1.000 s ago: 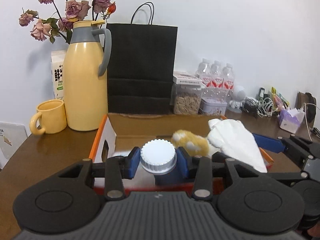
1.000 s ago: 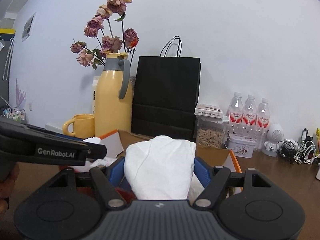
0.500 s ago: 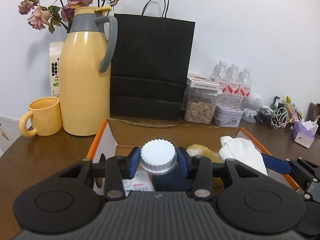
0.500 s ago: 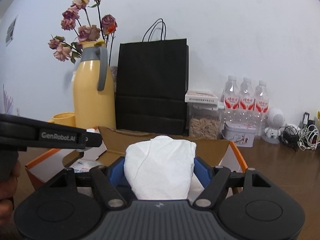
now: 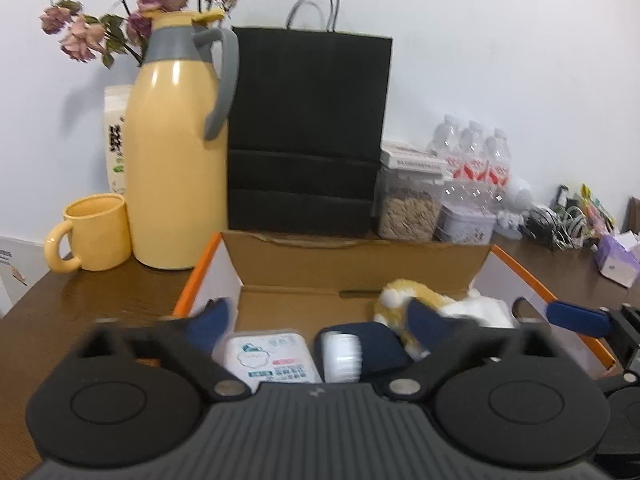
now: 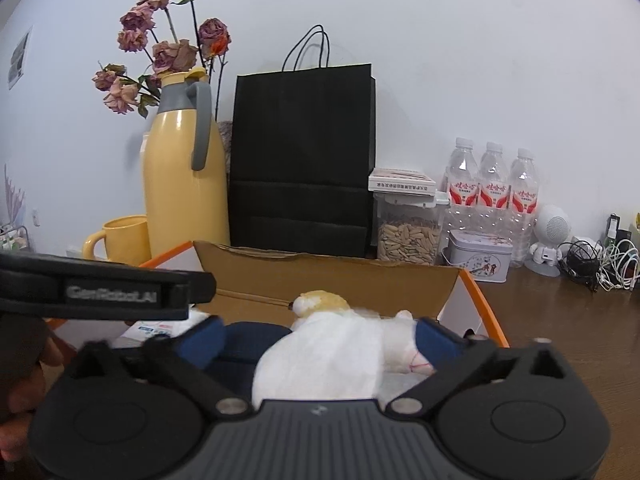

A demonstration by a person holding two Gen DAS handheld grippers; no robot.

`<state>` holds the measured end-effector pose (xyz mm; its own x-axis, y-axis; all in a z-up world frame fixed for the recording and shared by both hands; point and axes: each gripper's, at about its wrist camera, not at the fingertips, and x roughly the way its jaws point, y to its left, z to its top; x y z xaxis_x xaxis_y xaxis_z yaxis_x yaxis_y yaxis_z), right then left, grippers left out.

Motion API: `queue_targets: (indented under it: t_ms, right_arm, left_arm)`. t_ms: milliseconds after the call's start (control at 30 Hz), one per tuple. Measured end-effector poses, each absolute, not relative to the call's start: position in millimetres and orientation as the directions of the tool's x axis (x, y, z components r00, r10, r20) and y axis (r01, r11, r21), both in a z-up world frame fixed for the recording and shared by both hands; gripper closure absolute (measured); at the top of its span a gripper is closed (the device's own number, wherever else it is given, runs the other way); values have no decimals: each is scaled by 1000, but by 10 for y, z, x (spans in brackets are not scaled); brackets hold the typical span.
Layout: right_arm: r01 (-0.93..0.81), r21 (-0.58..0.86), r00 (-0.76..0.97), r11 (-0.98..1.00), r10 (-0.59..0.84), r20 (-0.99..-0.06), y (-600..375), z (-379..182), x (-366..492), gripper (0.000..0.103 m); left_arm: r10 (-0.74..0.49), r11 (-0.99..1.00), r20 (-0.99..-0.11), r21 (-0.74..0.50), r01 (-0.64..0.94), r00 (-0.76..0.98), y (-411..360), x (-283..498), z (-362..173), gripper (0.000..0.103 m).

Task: Organize objects
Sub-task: 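Lower both held items into the box and open both tools, then withdraw both tools from the box back over the table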

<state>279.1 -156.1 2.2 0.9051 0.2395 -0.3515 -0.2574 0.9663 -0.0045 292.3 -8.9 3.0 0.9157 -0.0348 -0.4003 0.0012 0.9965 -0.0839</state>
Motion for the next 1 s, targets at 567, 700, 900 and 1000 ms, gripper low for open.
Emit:
queue_targets:
  t_ms: [567, 700, 900, 1000]
  right_arm:
    - [-251, 9, 913, 968, 240, -329, -1672, 119, 2657, 0]
    - [-252, 0, 915, 968, 239, -324, -1744, 161, 2549, 0]
    - [-242, -7, 914, 970, 225, -339, -1894, 127, 2362, 0]
    - [-239, -6, 908, 971, 222, -354, -1947, 88, 2261, 0]
  left_arm:
    - [-27, 994, -383, -110, -17, 923, -51, 2789, 41, 0]
    - [-33, 994, -372, -108, -8, 928, 12, 2639, 52, 0]
    - [-43, 993, -382, -117, -2, 923, 120, 2396, 59, 0]
    - [-55, 994, -409, -112, 9, 911, 159, 2255, -6, 0]
